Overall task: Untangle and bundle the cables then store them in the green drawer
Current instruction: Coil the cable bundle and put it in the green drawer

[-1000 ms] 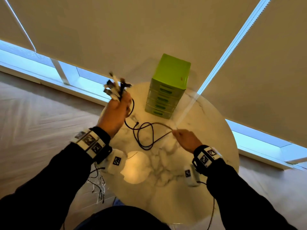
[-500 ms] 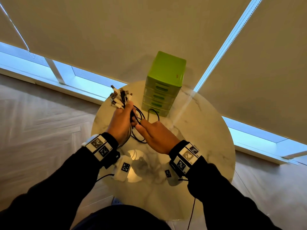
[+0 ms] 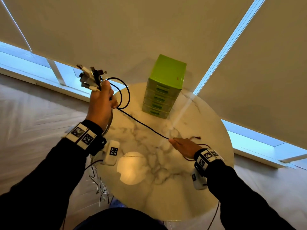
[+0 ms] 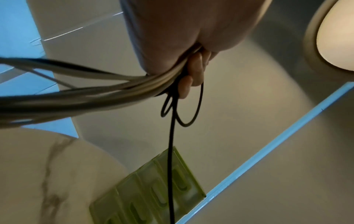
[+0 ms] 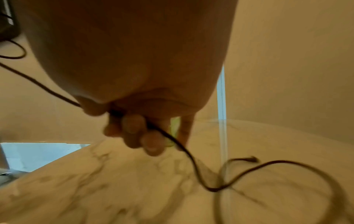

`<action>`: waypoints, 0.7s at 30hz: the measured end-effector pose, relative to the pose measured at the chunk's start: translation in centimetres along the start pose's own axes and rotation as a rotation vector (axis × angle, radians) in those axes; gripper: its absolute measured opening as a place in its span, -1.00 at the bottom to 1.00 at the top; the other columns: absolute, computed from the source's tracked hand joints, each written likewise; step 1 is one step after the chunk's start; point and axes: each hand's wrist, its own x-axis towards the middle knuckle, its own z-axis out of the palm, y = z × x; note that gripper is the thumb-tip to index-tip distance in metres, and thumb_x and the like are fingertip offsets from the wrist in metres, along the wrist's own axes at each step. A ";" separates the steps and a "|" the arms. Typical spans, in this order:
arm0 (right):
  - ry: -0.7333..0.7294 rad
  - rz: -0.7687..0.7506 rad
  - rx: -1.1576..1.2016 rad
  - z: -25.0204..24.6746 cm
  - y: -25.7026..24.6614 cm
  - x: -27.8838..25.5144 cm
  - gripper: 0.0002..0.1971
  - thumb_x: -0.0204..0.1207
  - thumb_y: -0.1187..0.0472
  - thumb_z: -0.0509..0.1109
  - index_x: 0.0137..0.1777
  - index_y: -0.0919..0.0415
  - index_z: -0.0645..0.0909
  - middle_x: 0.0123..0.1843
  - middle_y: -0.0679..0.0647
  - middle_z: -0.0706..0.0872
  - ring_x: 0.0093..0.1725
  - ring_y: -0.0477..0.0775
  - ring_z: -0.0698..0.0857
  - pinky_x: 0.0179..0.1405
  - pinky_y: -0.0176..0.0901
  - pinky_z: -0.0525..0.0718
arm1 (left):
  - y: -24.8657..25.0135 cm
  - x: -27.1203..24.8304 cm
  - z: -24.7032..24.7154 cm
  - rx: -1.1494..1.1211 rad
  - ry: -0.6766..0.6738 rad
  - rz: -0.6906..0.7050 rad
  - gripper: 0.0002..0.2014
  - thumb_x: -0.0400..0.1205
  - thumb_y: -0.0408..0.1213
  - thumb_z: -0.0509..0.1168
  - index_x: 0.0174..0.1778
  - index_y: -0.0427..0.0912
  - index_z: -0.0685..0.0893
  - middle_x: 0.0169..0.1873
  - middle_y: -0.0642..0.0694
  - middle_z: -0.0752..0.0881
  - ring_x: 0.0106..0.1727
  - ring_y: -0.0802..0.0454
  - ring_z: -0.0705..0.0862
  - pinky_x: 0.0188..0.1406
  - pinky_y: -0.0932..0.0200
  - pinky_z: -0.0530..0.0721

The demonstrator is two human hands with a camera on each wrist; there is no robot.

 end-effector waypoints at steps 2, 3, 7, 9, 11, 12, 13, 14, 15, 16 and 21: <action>0.128 0.108 -0.061 -1.6 -0.6 0.2 -0.38 0.74 -0.32 -0.14 0.38 0.04 0.58 0.48 0.19 0.62 0.47 0.34 0.56 0.42 0.11 0.50 | -0.4 -1.0 0.5 0.144 -0.048 0.045 -0.67 0.85 -0.03 0.10 -0.27 0.09 0.40 -0.52 0.14 0.30 -0.50 0.13 0.23 -0.39 -0.07 0.15; 0.252 0.115 -0.048 -2.3 -1.2 0.5 -0.44 0.75 -0.29 -0.13 0.17 0.05 0.59 0.33 0.25 0.69 0.35 0.37 0.63 0.26 0.10 0.57 | -0.7 -1.8 0.8 0.268 -0.089 0.078 -0.75 0.83 0.02 0.11 -0.16 0.15 0.52 -0.49 0.12 0.40 -0.47 0.10 0.33 -0.41 -0.12 0.28; 0.615 -0.093 0.193 -3.6 -7.5 0.2 -0.54 0.82 -0.14 -0.07 0.09 0.12 0.57 0.05 0.27 0.75 0.02 0.32 0.70 -0.12 -0.03 0.47 | -3.2 -5.8 2.9 0.578 -0.250 0.062 -0.67 0.83 -0.01 0.12 0.38 -0.05 0.65 0.10 -0.41 0.75 0.17 -0.34 0.68 0.17 -0.17 0.62; 0.674 -0.293 0.273 -3.5 -10.8 -0.7 -0.59 0.84 -0.08 -0.05 0.13 0.13 0.58 -0.03 0.16 0.74 -0.08 0.18 0.68 -0.11 -0.03 0.54 | -4.3 -7.1 3.9 0.517 -0.303 -0.027 -0.54 0.81 0.10 0.09 0.32 -0.22 0.62 -0.16 -0.25 0.74 -0.09 -0.22 0.69 -0.05 -0.11 0.61; 0.668 -0.446 0.286 -2.9 -12.9 -1.4 -0.62 0.84 -0.04 -0.04 0.06 0.12 0.54 -0.12 0.09 0.70 -0.15 0.12 0.65 -0.11 0.06 0.61 | -4.7 -7.5 4.4 0.224 -0.303 -0.202 -0.53 0.79 0.18 0.07 0.06 -0.20 0.59 -0.47 0.02 0.40 -0.47 0.02 0.35 -0.38 -0.01 0.27; 0.637 -0.495 0.266 -2.8 -13.5 -1.7 -0.63 0.83 -0.06 -0.05 0.04 0.11 0.51 -0.13 0.06 0.69 -0.17 0.10 0.65 -0.11 0.10 0.64 | -4.6 -7.4 4.5 0.063 -0.283 -0.301 -0.54 0.79 0.20 0.08 -0.05 -0.13 0.60 -0.47 0.04 0.31 -0.48 0.08 0.23 -0.39 0.01 0.15; 0.592 -0.532 0.218 -2.5 -13.8 -1.8 -0.63 0.82 -0.08 -0.07 0.04 0.09 0.49 -0.13 0.05 0.71 -0.18 0.10 0.67 -0.12 0.14 0.65 | -4.4 -7.2 4.3 -0.049 -0.271 -0.385 -0.54 0.77 0.21 0.09 -0.17 -0.07 0.64 -0.48 0.04 0.31 -0.48 0.10 0.19 -0.40 0.06 0.12; 0.551 -0.570 0.146 -2.3 -13.9 -2.0 -0.63 0.81 -0.09 -0.09 0.07 0.08 0.47 -0.12 0.05 0.73 -0.20 0.11 0.68 -0.14 0.16 0.66 | -3.9 -7.1 4.0 -0.098 -0.280 -0.427 -0.52 0.76 0.22 0.12 -0.30 -0.02 0.66 -0.51 0.04 0.34 -0.51 0.12 0.21 -0.44 0.12 0.15; 0.521 -0.614 0.074 -2.1 -14.0 -2.2 -0.64 0.80 -0.08 -0.09 0.11 0.08 0.47 -0.12 0.06 0.74 -0.23 0.12 0.69 -0.16 0.17 0.66 | -3.6 -7.0 3.8 -0.115 -0.299 -0.440 -0.50 0.75 0.19 0.18 -0.42 0.00 0.64 -0.55 0.04 0.36 -0.54 0.12 0.23 -0.48 0.16 0.19; 0.504 -0.662 0.017 -1.9 -14.0 -2.3 -0.66 0.81 -0.05 -0.08 0.15 0.10 0.47 -0.13 0.08 0.74 -0.27 0.12 0.68 -0.18 0.17 0.65 | -3.3 -6.9 3.5 -0.105 -0.307 -0.432 -0.50 0.74 0.13 0.24 -0.50 -0.01 0.59 -0.59 0.03 0.35 -0.57 0.11 0.24 -0.49 0.17 0.22; 0.454 -0.713 -0.078 -1.9 -13.3 -2.8 -0.68 0.83 -0.02 -0.02 0.29 0.11 0.48 -0.05 0.07 0.79 -0.22 0.15 0.69 -0.15 0.13 0.60 | -3.7 -6.2 3.1 -0.040 -0.197 -0.393 -0.59 0.75 -0.18 0.28 -0.46 -0.07 0.48 -0.56 -0.05 0.33 -0.53 0.04 0.28 -0.48 0.12 0.24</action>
